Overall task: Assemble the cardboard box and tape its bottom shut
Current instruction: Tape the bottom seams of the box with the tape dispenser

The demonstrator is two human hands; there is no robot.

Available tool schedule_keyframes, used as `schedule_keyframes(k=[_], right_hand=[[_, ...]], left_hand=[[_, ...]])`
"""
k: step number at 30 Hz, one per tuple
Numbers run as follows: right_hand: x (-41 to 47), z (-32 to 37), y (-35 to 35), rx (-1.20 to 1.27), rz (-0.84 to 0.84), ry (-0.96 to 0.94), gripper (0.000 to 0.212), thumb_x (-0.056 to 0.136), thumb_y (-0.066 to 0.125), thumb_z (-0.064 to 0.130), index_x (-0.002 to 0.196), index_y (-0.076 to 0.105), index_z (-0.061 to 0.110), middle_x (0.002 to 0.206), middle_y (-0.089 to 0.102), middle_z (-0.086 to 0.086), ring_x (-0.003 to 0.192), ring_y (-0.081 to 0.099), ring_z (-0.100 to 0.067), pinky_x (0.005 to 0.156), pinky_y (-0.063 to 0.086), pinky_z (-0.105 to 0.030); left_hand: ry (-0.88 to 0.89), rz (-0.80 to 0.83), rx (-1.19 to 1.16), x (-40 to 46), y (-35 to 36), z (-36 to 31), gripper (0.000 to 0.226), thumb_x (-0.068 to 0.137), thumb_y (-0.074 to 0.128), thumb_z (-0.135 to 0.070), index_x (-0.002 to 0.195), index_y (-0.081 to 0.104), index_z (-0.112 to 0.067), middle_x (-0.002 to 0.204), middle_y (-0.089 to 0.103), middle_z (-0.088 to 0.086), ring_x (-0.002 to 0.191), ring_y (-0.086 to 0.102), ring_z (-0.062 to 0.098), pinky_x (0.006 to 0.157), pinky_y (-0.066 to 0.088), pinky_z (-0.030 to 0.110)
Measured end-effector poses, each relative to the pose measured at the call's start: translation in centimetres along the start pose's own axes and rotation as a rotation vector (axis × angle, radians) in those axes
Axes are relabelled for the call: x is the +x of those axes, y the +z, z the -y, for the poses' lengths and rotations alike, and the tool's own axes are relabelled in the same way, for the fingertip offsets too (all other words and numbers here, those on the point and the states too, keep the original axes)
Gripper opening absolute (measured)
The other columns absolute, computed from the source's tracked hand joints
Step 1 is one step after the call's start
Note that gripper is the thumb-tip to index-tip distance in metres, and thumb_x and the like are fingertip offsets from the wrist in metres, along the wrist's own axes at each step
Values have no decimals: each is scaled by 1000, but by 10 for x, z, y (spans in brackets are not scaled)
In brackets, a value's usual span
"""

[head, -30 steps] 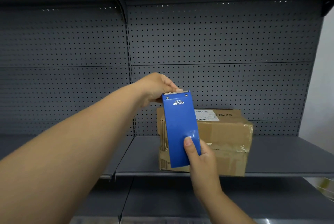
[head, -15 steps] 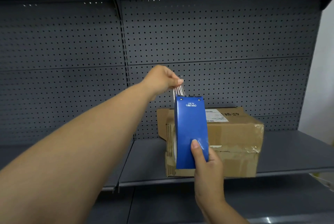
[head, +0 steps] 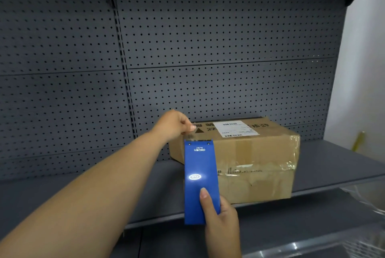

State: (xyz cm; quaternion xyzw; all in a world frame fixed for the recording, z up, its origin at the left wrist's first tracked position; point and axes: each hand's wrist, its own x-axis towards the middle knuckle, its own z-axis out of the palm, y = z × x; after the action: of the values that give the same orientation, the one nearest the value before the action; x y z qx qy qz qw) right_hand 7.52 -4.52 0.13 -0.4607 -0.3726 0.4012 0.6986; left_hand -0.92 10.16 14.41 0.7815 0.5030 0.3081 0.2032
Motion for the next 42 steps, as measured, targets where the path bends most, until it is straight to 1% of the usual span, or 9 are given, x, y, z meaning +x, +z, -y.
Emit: schedule_keyframes(k=[3, 10, 14, 18, 23, 31, 34, 37, 42], right_hand=[[2, -1, 2, -2, -11, 16, 19, 81, 66, 25, 67, 71, 14, 66, 72, -1, 63, 64, -7, 63, 53, -26], [3, -1, 4, -12, -18, -13, 16, 82, 65, 22, 69, 71, 17, 66, 73, 6, 63, 66, -2, 56, 50, -15], [0, -3, 1, -8, -28, -40, 17, 82, 65, 16, 65, 69, 18, 59, 70, 10, 57, 62, 3, 50, 46, -10], [-4, -6, 3, 3, -21, -55, 15, 82, 64, 13, 70, 70, 19, 63, 72, 12, 61, 65, 3, 52, 46, -9], [-7, -16, 8, -37, -10, -37, 15, 82, 64, 17, 70, 69, 25, 69, 73, 17, 67, 66, 4, 55, 48, -9], [0, -21, 8, -69, -20, -36, 15, 83, 64, 16, 70, 68, 24, 64, 71, 19, 63, 64, 6, 54, 47, -8], [2, -23, 8, -74, -24, -34, 16, 82, 65, 16, 69, 68, 24, 64, 71, 19, 63, 64, 6, 54, 47, -8], [3, -25, 8, -75, -27, -25, 16, 82, 65, 16, 69, 67, 26, 65, 71, 21, 65, 64, 7, 54, 47, -7], [3, -26, 10, -66, -29, -8, 19, 82, 64, 16, 68, 66, 28, 64, 70, 24, 66, 64, 9, 53, 48, -7]], left_hand=[[-5, -13, -12, 5, 6, 4, 17, 84, 67, -23, 86, 72, -6, 90, 69, 4, 83, 59, 12, 75, 39, 22], [3, -7, 3, 12, 12, 11, 19, 86, 65, -24, 89, 70, -5, 85, 63, -4, 74, 53, 6, 58, 36, 17], [18, -1, -59, 9, 10, 14, 15, 85, 66, -23, 80, 69, -10, 90, 68, 1, 83, 59, 12, 69, 42, 22], [45, -15, -206, 4, 6, 13, 13, 86, 65, -18, 75, 67, -11, 77, 69, 7, 68, 60, 16, 64, 47, 17], [54, -22, -135, 1, 4, 21, 16, 85, 66, -20, 88, 71, -5, 92, 72, 6, 92, 66, 22, 90, 49, 35], [56, -52, -89, 6, 14, 30, 16, 85, 66, -20, 88, 72, -5, 96, 72, 5, 92, 64, 15, 77, 43, 18], [48, -48, -68, 8, 17, 34, 16, 84, 67, -20, 88, 72, -6, 98, 71, 4, 91, 62, 13, 77, 43, 22], [34, -34, -89, 10, 21, 42, 17, 83, 68, -20, 91, 72, -5, 99, 70, 5, 91, 60, 12, 73, 41, 14], [4, -83, -171, 12, 25, 50, 40, 79, 73, -21, 114, 59, -8, 112, 58, 3, 105, 54, 15, 87, 40, 24]])
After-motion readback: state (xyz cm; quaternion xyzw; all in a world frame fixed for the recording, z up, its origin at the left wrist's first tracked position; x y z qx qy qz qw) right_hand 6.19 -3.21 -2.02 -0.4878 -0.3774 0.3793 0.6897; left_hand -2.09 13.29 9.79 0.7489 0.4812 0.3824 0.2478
